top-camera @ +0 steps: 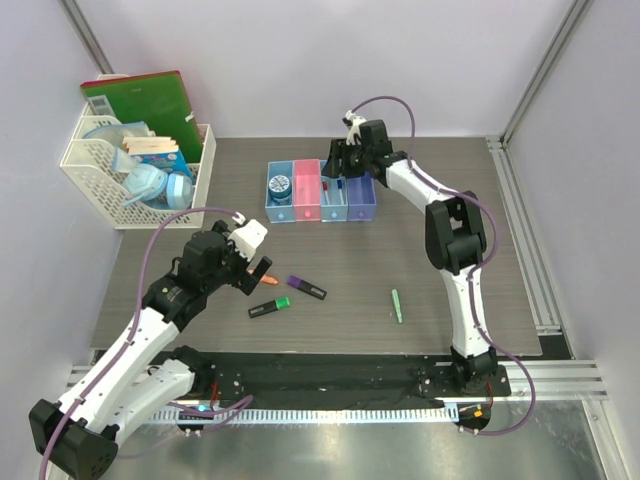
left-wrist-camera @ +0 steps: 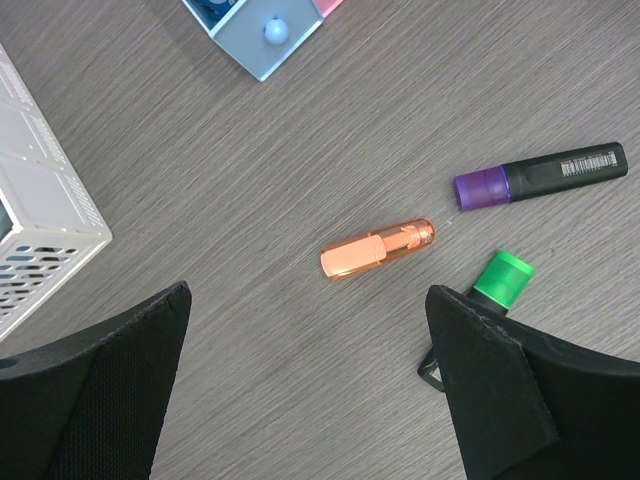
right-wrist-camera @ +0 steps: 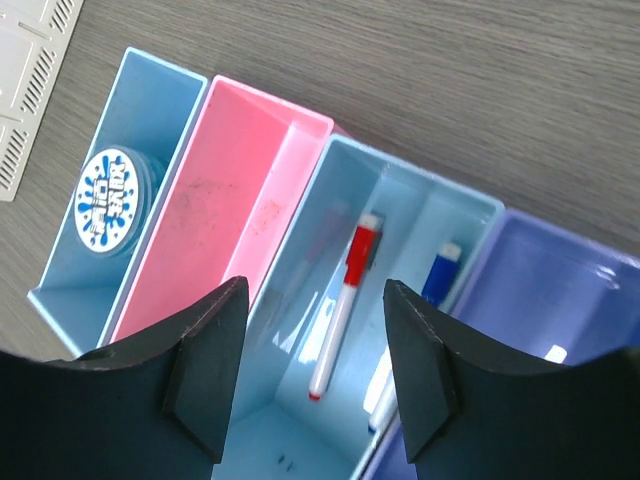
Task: Sort the stationery into containers
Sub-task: Place the pen in the storage box, then pick up the stationery from the center of the board.
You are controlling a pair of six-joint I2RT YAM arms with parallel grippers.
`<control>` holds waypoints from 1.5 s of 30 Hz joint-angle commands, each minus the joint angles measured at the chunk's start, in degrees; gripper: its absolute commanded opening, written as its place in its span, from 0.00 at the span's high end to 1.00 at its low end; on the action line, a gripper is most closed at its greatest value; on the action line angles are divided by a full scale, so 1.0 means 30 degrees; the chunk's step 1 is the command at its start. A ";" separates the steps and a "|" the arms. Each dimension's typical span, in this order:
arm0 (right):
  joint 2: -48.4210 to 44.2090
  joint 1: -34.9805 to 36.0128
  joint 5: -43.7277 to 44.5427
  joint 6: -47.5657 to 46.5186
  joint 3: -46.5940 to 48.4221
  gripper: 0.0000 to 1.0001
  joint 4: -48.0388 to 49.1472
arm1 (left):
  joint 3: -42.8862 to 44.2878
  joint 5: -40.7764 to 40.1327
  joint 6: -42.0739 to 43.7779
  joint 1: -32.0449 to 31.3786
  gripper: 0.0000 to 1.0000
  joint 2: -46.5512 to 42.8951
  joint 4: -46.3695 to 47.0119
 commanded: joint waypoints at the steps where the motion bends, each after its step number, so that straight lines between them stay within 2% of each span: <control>1: -0.4152 0.0252 0.1012 -0.1537 -0.0494 0.38 -0.1167 | 0.0631 -0.0429 -0.0313 0.0130 0.00 0.0090 0.0833; 6: -0.7315 0.0576 0.3034 -0.4969 -0.2541 0.36 -0.4771 | 0.0572 -0.1837 -0.0167 0.0130 0.00 0.0763 0.2151; 11: -1.1644 0.0605 0.4938 -0.7634 -0.7374 0.32 -0.6385 | 0.0806 -0.1518 -0.0108 0.0130 0.00 0.1817 0.3148; 15: -1.4143 0.0576 0.5527 -0.8664 -1.0537 0.31 -0.7556 | 0.1216 0.0005 0.0242 0.0130 0.00 0.3367 0.3207; 21: -1.6633 0.0605 0.5146 -0.8754 -1.2622 0.30 -0.9256 | 0.1306 0.1057 0.0477 0.0130 0.00 0.5098 0.4640; 27: -1.7164 0.0605 0.4913 -0.8930 -1.4466 0.30 -0.9932 | 0.0662 0.1091 0.0625 0.0130 0.00 0.6448 0.5667; 38: -1.5118 0.0605 0.4385 -0.8023 -1.7165 0.31 -0.8409 | -0.1448 0.0799 0.0858 0.0130 0.00 0.4661 0.6606; 45: -1.5140 0.0605 0.4005 -0.7640 -1.7986 0.36 -0.9373 | -0.1507 0.0740 0.1268 0.0130 0.00 0.4896 0.6313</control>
